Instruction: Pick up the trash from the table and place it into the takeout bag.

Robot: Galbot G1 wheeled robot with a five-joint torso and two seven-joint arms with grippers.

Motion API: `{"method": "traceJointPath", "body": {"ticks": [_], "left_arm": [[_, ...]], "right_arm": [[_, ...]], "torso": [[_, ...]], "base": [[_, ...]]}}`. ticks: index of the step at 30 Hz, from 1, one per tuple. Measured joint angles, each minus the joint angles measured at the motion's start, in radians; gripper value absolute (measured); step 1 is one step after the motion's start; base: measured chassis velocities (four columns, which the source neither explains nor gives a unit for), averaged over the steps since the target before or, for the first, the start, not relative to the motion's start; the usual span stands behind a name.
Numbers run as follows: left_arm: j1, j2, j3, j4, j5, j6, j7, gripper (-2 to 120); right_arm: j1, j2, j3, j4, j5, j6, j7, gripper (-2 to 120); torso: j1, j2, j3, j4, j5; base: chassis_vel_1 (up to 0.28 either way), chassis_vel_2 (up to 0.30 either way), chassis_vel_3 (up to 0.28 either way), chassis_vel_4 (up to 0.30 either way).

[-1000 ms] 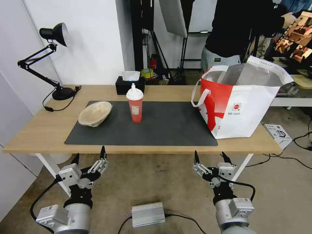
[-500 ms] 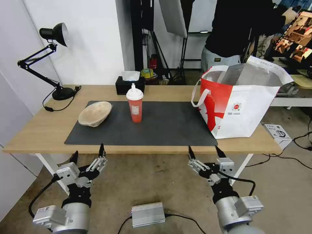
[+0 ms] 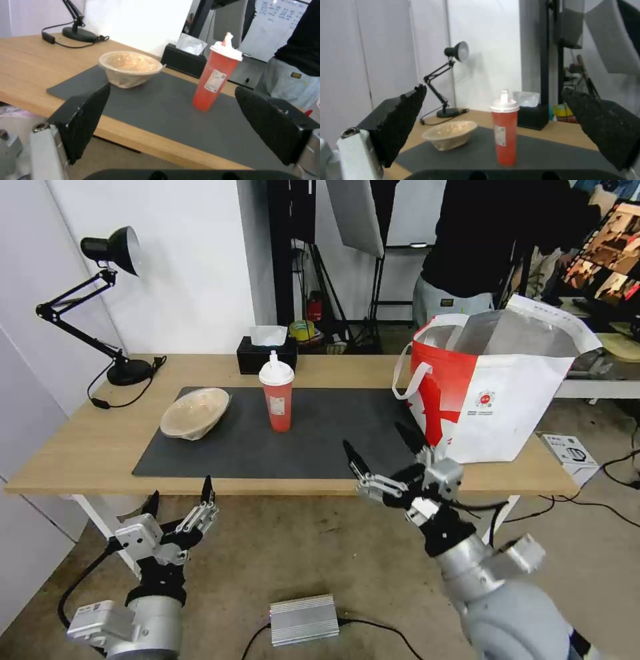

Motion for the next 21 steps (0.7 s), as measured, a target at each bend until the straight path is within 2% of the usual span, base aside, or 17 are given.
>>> {"method": "traceJointPath", "body": {"ticks": [7, 12, 21], "left_arm": [[-0.004, 0.002, 0.002, 0.010, 0.000, 0.001, 0.000, 100], [-0.007, 0.007, 0.006, 0.015, 0.001, 0.002, 0.000, 100], [-0.002, 0.009, 0.004, 0.020, 0.002, 0.003, 0.000, 100]], "right_arm": [[0.165, -0.036, -0.099, -0.042, 0.046, -0.052, -0.010, 100], [0.237, -0.039, -0.133, -0.073, 0.074, -0.092, -0.022, 100], [0.334, 0.003, -0.217, -0.128, 0.078, -0.178, -0.013, 100]], "torso": [[0.000, 0.000, 0.000, 0.0002, -0.0001], [0.000, 0.000, 0.000, -0.0001, -0.0001], [0.000, 0.000, 0.000, 0.0000, -0.0002]], "base": [[0.000, 0.000, 0.000, 0.000], [0.000, 0.000, 0.000, 0.000], [0.000, 0.000, 0.000, 0.000]]}}
